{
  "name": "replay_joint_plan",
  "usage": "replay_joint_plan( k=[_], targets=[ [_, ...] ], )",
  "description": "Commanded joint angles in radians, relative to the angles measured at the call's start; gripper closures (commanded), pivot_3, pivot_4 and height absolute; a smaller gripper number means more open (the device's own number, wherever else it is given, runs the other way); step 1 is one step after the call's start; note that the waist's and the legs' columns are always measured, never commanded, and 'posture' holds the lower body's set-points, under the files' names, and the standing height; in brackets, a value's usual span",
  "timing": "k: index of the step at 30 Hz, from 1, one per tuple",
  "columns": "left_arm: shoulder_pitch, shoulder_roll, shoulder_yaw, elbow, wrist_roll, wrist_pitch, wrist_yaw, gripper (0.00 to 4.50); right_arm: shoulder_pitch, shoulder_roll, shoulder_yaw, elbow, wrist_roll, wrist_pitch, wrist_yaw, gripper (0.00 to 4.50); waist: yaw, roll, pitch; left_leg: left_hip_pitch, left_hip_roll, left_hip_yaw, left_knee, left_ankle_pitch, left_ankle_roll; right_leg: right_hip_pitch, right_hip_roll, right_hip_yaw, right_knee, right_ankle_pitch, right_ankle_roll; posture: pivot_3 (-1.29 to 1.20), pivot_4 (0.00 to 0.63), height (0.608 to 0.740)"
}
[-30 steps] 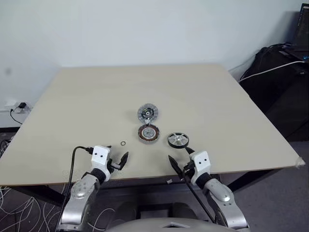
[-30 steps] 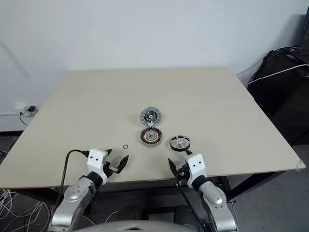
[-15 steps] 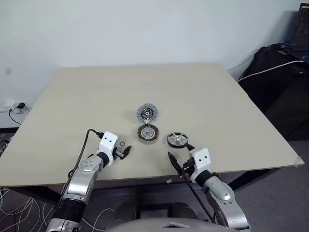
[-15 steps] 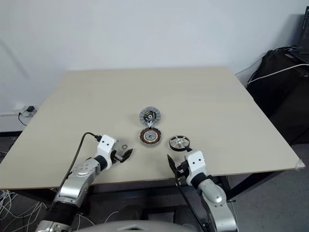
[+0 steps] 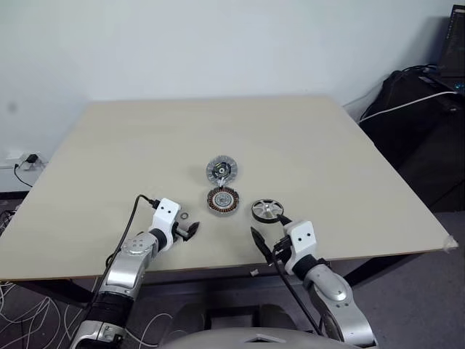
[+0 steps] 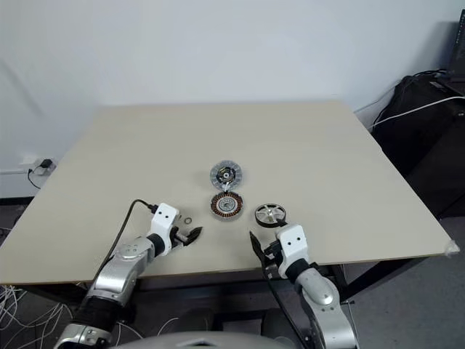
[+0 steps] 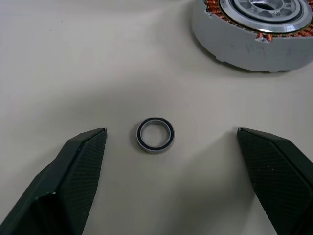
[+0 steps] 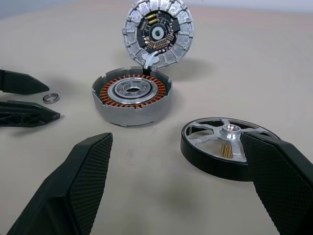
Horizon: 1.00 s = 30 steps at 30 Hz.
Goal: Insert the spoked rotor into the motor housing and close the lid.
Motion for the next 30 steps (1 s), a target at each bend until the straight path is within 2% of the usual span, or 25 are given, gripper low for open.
replay_joint_plan(
  k=[1, 14, 17, 27, 30],
  targets=[
    [-0.039, 0.002, 0.004, 0.019, 0.01, 0.0, 0.004, 0.0, -0.013, 0.003, -0.003, -0.047, 0.006, 0.0, -0.005, 0.01, 0.0, 0.0, 0.0, 0.0, 0.0, 0.0, 0.0, 0.0, 0.0, 0.0, 0.0, 0.0, 0.0, 0.0, 0.0, 0.0, 0.0, 0.74],
    [-0.114, -0.017, 0.0, 0.094, 0.002, 0.045, -0.026, 0.0, -0.015, 0.009, -0.013, 0.004, 0.007, -0.041, -0.001, 0.01, 0.0, -0.001, -0.001, 0.0, 0.0, 0.0, 0.001, 0.001, 0.0, 0.0, 0.0, 0.0, 0.0, 0.001, 0.001, 0.0, 0.0, 0.74],
    [-0.111, -0.021, -0.003, 0.1, 0.007, 0.061, -0.026, 0.58, -0.012, 0.009, -0.015, 0.01, 0.007, -0.049, -0.002, 0.0, 0.001, 0.0, -0.003, 0.0, 0.0, 0.0, 0.001, 0.001, 0.0, 0.001, 0.0, 0.0, 0.0, 0.001, 0.001, 0.0, 0.0, 0.74],
    [-0.088, -0.009, -0.014, 0.09, 0.033, 0.073, -0.03, 3.82, -0.016, 0.01, -0.013, 0.016, 0.006, -0.055, -0.003, 0.0, 0.002, 0.002, -0.008, 0.0, 0.0, 0.0, 0.001, 0.001, 0.0, 0.001, 0.0, 0.0, 0.0, 0.001, 0.001, 0.0, 0.0, 0.74],
    [-0.085, -0.006, -0.013, 0.086, 0.036, 0.076, -0.031, 3.83, -0.02, 0.012, -0.013, 0.017, 0.008, -0.053, -0.003, 0.0, 0.001, 0.002, -0.011, 0.001, 0.0, 0.0, 0.0, 0.001, 0.0, 0.001, 0.0, 0.0, 0.0, 0.001, 0.001, 0.0, 0.0, 0.74]
  ],
)
